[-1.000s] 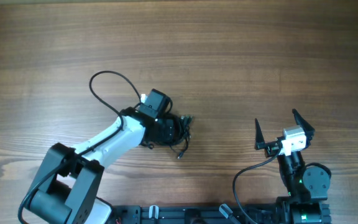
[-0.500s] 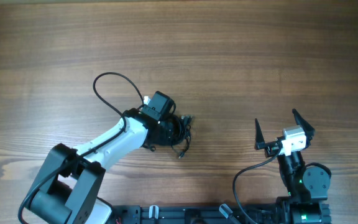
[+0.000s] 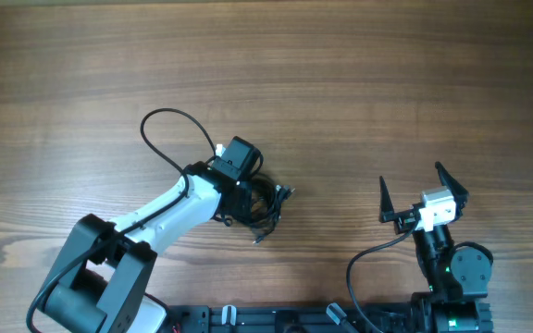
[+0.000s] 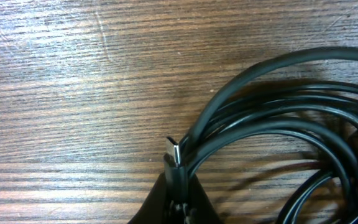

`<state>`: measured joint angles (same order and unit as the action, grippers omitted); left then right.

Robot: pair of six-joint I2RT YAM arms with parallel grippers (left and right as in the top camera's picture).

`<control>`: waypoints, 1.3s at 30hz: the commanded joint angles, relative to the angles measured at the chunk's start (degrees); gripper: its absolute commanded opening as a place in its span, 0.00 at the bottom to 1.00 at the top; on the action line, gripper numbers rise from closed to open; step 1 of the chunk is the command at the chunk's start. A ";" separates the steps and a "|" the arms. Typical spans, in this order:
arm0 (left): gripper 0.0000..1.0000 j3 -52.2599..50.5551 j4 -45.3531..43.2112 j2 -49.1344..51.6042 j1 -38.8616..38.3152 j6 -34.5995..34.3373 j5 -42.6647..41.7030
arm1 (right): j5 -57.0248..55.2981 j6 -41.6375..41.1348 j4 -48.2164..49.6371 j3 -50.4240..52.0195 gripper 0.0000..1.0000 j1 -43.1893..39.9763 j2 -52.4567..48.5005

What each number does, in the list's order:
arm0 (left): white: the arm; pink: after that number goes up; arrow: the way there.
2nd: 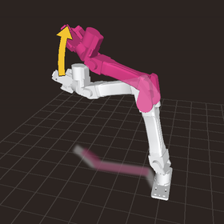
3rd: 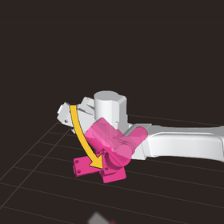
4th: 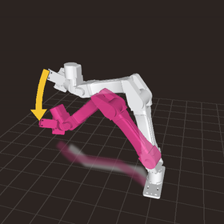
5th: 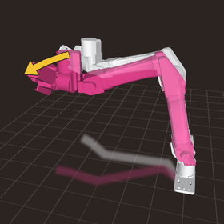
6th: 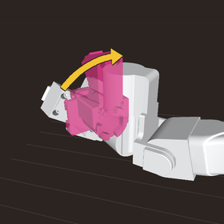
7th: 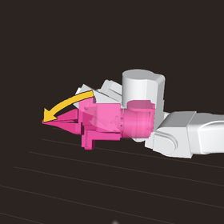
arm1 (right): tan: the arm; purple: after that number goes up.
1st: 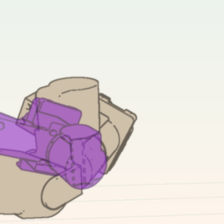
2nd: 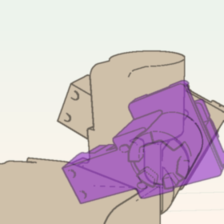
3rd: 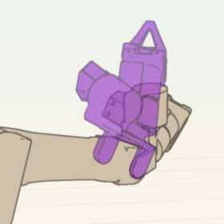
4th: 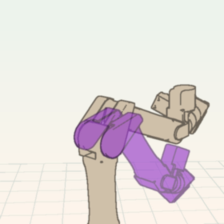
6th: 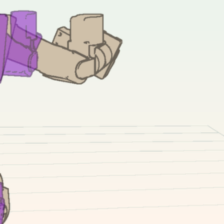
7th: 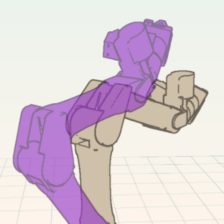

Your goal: Untangle cables

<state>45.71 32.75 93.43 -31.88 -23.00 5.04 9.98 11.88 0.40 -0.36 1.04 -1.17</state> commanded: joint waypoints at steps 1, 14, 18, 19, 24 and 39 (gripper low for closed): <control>0.04 -2.99 1.86 3.02 0.24 0.35 -0.28 | -0.96 0.13 0.22 0.07 1.00 0.02 0.37; 0.04 8.33 -0.09 2.91 10.51 20.61 -26.14 | -0.96 0.11 0.22 0.07 1.00 0.02 0.37; 0.04 8.79 -6.51 2.91 12.59 21.57 -35.01 | -0.96 0.13 0.22 0.07 1.00 0.02 0.37; 0.04 8.79 -8.98 2.91 12.90 22.97 -39.28 | -0.96 0.13 0.22 0.07 1.00 0.02 0.37; 0.04 8.79 -16.33 2.91 12.94 24.09 -46.29 | -1.20 0.20 0.22 0.07 1.00 0.02 0.37; 0.04 8.81 -18.82 2.56 13.16 24.33 -55.80 | 5.22 -8.70 0.96 0.04 1.00 0.02 0.37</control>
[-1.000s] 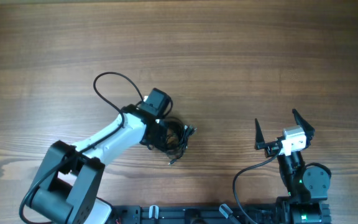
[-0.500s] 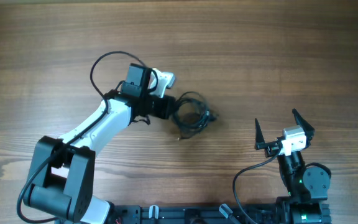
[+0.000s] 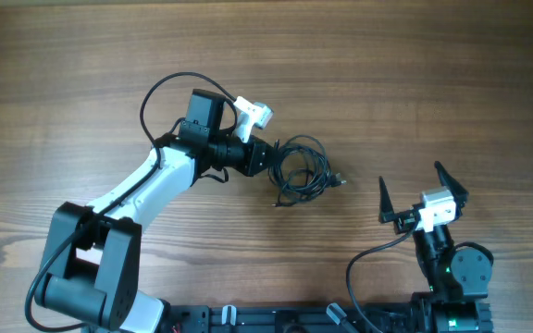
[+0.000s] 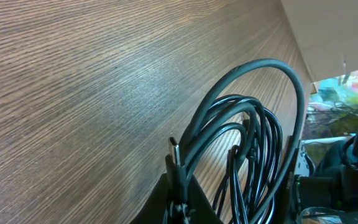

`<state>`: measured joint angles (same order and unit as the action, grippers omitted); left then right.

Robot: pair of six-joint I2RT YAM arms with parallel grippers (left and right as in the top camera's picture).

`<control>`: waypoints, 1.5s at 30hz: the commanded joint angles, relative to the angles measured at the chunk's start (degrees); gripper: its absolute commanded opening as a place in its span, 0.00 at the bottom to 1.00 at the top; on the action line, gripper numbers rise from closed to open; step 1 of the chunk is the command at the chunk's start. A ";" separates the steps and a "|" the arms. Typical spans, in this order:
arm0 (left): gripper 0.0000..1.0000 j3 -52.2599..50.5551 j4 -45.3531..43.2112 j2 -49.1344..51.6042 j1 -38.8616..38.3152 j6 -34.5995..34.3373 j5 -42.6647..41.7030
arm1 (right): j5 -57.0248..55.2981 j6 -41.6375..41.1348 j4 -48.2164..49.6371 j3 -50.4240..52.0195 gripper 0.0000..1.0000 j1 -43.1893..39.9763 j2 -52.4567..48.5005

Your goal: Untangle cables

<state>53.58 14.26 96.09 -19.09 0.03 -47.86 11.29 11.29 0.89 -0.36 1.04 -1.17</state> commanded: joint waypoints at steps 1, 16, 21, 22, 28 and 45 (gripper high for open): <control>0.04 0.94 -0.35 -0.11 0.37 1.29 -2.93 | 4.09 -15.37 0.44 0.04 1.00 0.02 0.37; 0.04 0.98 -20.92 -0.15 0.37 -24.30 -8.39 | 5.16 -33.77 -9.97 -13.55 1.00 0.02 -7.93; 0.04 0.98 -32.41 -0.15 0.37 -44.70 -9.38 | 9.68 -30.36 -17.05 -26.86 1.00 0.02 -20.39; 0.04 0.98 -33.77 -0.15 0.37 -48.28 -9.38 | 12.02 -30.75 -16.31 -28.13 1.00 0.02 -22.43; 0.04 0.98 -39.74 -0.15 0.37 -69.00 -9.38 | 24.55 -37.24 -7.93 -28.63 1.00 0.02 -26.71; 0.04 0.98 -57.40 -0.15 -2.56 -98.25 -7.15 | 23.47 -58.16 -4.59 -28.61 0.76 0.02 -26.82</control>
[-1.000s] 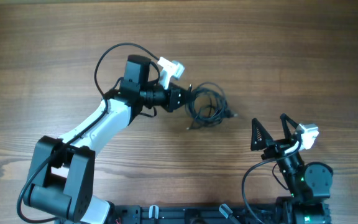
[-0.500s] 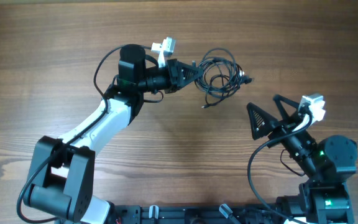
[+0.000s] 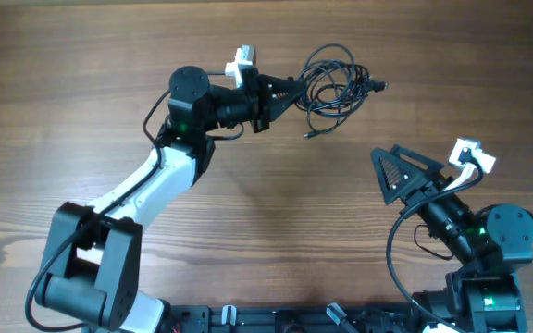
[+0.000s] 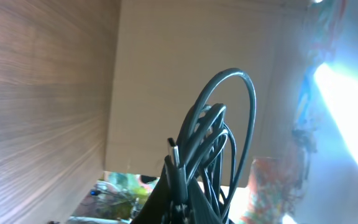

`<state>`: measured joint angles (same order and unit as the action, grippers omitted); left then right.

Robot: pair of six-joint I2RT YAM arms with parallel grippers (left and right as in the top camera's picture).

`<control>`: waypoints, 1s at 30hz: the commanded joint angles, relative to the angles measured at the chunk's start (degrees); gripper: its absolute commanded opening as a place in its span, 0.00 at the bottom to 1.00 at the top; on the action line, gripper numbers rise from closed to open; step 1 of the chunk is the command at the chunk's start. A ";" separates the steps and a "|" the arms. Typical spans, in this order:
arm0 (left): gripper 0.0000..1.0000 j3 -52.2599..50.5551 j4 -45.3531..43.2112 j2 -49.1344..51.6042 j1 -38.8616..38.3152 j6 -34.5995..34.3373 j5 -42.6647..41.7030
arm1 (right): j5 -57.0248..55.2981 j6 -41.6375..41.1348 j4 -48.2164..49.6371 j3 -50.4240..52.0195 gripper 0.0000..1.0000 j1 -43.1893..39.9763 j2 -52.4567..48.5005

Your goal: Untangle cables

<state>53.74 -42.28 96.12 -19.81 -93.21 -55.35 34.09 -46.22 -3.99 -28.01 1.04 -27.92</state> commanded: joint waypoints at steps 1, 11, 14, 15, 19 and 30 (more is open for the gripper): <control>0.04 0.83 -0.85 -0.17 -2.43 -4.98 0.37 | 0.68 -0.63 0.28 -0.96 0.76 0.02 -0.11; 0.04 0.83 -7.26 -0.17 -7.78 -6.34 1.60 | 0.68 2.71 0.04 -0.96 0.61 0.02 -4.13; 0.04 0.83 -7.26 -0.17 -8.39 -6.25 1.31 | 0.04 2.71 0.09 -0.96 0.52 0.02 -5.01; 0.04 0.83 -7.26 -0.17 -8.66 -6.25 1.25 | 0.02 2.73 0.09 -0.96 0.52 0.02 -5.14; 0.04 0.83 -7.23 -0.17 -9.84 -5.79 1.18 | -0.15 2.75 0.09 -0.96 0.51 0.02 -5.14; 0.04 0.83 -7.23 -0.17 -10.01 -1.68 -0.57 | -5.38 4.48 0.11 -0.96 0.52 0.02 -5.14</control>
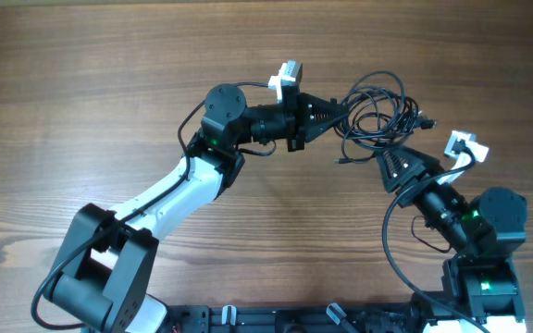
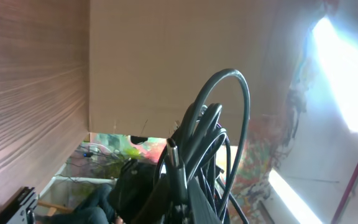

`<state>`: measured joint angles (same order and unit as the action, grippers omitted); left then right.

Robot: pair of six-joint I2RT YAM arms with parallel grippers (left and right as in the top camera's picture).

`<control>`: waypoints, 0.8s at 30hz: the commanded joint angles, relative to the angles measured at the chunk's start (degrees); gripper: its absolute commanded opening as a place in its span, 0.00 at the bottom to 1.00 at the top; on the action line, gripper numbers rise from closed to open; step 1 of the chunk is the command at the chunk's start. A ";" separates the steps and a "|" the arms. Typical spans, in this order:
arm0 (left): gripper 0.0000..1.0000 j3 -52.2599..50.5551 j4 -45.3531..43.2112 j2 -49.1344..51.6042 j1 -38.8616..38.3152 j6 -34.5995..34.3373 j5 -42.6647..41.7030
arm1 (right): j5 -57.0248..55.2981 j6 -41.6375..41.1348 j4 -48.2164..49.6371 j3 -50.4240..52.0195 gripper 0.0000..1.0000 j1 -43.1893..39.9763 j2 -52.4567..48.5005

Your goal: Untangle cables

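Note:
A tangled bundle of black cable [image 1: 382, 109] hangs in the air above the wooden table [image 1: 109, 83], right of centre. My left gripper [image 1: 340, 113] points right and is shut on the bundle's left side. In the left wrist view the loops [image 2: 219, 118] rise from the shut fingers [image 2: 194, 202], with a metal plug [image 2: 173, 149] sticking up beside them. My right gripper [image 1: 387, 171] is tilted up to the left, just under the bundle, with its jaws apart and nothing between them. One plug end [image 1: 426, 120] sticks out to the right; a loose end [image 1: 340, 162] dangles below.
The left arm [image 1: 183, 190] stretches across the table's middle from the near left. The right arm's base [image 1: 484, 250] stands at the near right. Both arms' own cables [image 1: 391, 231] loop beside them.
My left gripper has carried the bundle to the right and nearer, from the far centre to just above the right gripper. The right gripper now reaches up closer under the bundle.
First my left gripper was shut on the bundle lying on the table near the centre, the right gripper open at rest. Then the bundle was held farther right, then high at the far side with the right arm raised. Now the two grippers meet.

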<state>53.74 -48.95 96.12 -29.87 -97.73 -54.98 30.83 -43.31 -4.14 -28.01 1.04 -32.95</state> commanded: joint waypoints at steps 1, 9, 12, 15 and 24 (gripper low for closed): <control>0.04 0.83 -0.57 -0.17 0.04 2.84 -0.94 | -2.14 1.55 0.26 -0.96 0.53 0.02 -0.11; 0.04 0.83 -0.61 -0.17 -0.02 2.82 -2.62 | -6.82 2.86 -1.27 -0.96 0.59 0.02 -0.11; 0.04 0.83 -0.61 -0.17 -0.04 2.80 -2.93 | -8.63 2.89 -2.80 -0.96 0.60 0.02 -0.11; 0.04 0.83 -0.61 -0.17 -0.66 2.78 -3.10 | -8.55 2.86 -3.06 -0.96 0.59 0.02 -0.24; 0.04 0.83 -0.94 -0.17 -4.35 2.78 -0.90 | -6.36 4.72 -3.32 -0.96 0.61 0.02 -0.28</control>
<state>53.74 -48.95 96.12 -32.80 -96.29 -56.66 23.62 -40.91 -7.46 -28.01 1.04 -32.95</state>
